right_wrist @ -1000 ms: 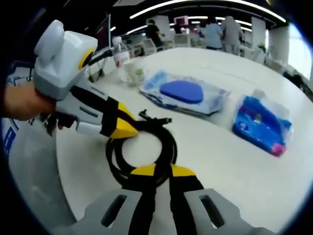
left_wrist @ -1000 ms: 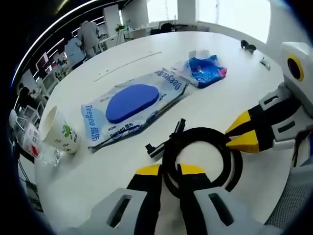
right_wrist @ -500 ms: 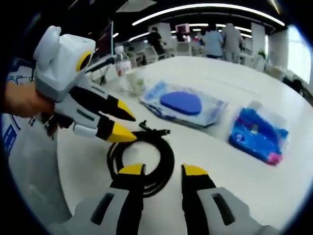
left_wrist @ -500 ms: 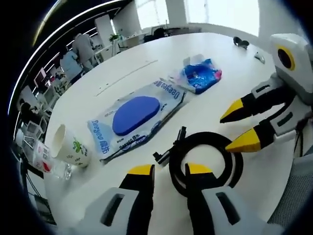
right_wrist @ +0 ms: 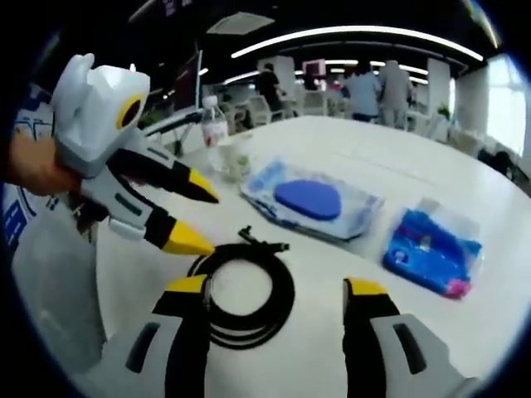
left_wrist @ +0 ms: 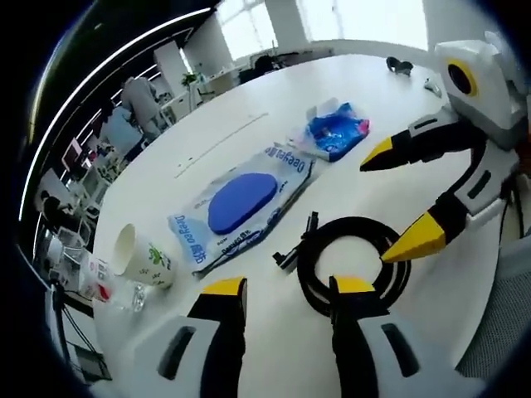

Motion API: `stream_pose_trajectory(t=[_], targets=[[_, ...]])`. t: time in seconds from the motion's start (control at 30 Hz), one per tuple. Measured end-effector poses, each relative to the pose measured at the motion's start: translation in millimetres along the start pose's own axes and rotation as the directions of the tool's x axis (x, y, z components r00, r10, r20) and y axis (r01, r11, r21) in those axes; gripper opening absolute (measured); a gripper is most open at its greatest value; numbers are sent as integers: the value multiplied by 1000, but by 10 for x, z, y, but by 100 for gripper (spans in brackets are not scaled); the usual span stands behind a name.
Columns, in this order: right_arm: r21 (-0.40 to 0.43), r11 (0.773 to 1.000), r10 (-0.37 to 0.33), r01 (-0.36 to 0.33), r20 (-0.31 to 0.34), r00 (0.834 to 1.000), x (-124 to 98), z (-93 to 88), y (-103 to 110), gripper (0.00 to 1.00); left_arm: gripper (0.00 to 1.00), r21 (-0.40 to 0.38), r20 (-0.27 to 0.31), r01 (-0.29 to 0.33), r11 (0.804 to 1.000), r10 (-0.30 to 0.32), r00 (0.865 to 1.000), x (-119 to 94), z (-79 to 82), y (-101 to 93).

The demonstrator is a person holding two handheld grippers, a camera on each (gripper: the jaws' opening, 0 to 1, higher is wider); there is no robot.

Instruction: Arrange the tabletop items into an orderly group along one side of the table until the central work area is clear of visible clutter.

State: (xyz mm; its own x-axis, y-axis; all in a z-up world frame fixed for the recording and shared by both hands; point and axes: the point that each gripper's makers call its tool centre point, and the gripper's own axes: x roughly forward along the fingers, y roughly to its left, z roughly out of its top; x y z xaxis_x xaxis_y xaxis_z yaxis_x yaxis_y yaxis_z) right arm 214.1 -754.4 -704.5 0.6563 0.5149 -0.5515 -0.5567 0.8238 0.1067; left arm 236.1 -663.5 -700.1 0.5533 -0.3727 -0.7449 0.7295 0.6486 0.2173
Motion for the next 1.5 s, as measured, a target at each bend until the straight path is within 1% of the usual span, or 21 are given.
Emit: stream_pose_trajectory(t=[0.1, 0.27, 0.4, 0.57, 0.63, 0.67, 0.7, 0.73, 0.77, 0.8, 0.87, 0.9, 0.97, 1.07, 1.13, 1.23, 1.27, 1.33, 1.4, 1.43, 1.5], targets=[[-6, 1000, 7, -7, -2, 1000, -6, -16, 16, 76, 51, -16, 11, -10, 1000, 10, 1000, -57, -45, 48], [-24, 1000, -13, 13, -2, 1000, -61, -30, -27, 85, 59, -31, 2, -28, 999, 29, 1000, -126, -154, 154], [23, 998, -57, 56, 14, 998, -131, -35, -93, 89, 70, -53, 16, -24, 998, 24, 1000, -191, -203, 166], [48, 996, -81, 79, 41, 996, -211, 23, -42, 91, 81, -51, 38, -21, 998, 23, 999, -262, -231, 172], [70, 994, -85, 81, 65, 994, -236, 58, 4, 96, 84, -65, 62, -13, 998, 17, 998, -300, -231, 175], [76, 993, -99, 93, 73, 992, -250, 66, 5, 100, 87, -72, 72, -7, 997, 12, 997, -316, -236, 170], [81, 991, -115, 108, 87, 990, -282, 88, 8, 99, 89, -82, 73, -5, 997, 11, 997, -354, -258, 167], [98, 989, -119, 110, 87, 989, -294, 80, 20, 100, 91, -86, 75, -5, 996, 11, 997, -381, -273, 165], [133, 984, -131, 116, 104, 986, -317, 100, 34, 100, 93, -87, 91, -1, 996, 9, 996, -422, -277, 163], [151, 982, -134, 116, 118, 984, -344, 124, 51, 100, 94, -96, 100, 1, 995, 9, 995, -456, -286, 169], [154, 980, -148, 127, 134, 980, -404, 160, 61, 100, 96, -132, 107, 4, 991, 10, 994, -481, -295, 187], [158, 978, -157, 134, 145, 977, -440, 194, 61, 100, 97, -149, 114, 2, 989, 15, 993, -518, -288, 194], [169, 975, -169, 142, 156, 973, -493, 237, 67, 100, 99, -155, 127, 5, 988, 15, 992, -571, -287, 198], [179, 971, -191, 160, 170, 967, -564, 277, 80, 100, 99, -148, 144, 17, 989, 5, 990, -647, -300, 182], [173, 971, -197, 167, 170, 966, -614, 273, 130, 100, 99, -135, 148, 16, 991, 4, 989, -704, -355, 204], [153, 972, -203, 178, 166, 965, -671, 215, 194, 100, 99, -134, 152, 8, 991, 13, 988, -822, -441, 265], [146, 972, -206, 182, 163, 965, -699, 181, 231, 100, 99, -136, 165, 4, 991, 19, 986, -883, -464, 296], [142, 972, -208, 186, 156, 966, -713, 135, 260, 100, 99, -137, 173, -6, 991, 30, 984, -951, -512, 348], [155, 969, -216, 194, 141, 966, -743, 55, 319, 100, 99, -143, 171, -18, 990, 42, 984, -1020, -622, 416], [157, 968, -218, 196, 140, 966, -754, 44, 347, 100, 99, -150, 163, -22, 988, 46, 985, -1036, -672, 439], [150, 968, -224, 203, 139, 965, -783, 32, 420, 100, 99, -167, 171, -26, 986, 55, 984, -1100, -755, 480]])
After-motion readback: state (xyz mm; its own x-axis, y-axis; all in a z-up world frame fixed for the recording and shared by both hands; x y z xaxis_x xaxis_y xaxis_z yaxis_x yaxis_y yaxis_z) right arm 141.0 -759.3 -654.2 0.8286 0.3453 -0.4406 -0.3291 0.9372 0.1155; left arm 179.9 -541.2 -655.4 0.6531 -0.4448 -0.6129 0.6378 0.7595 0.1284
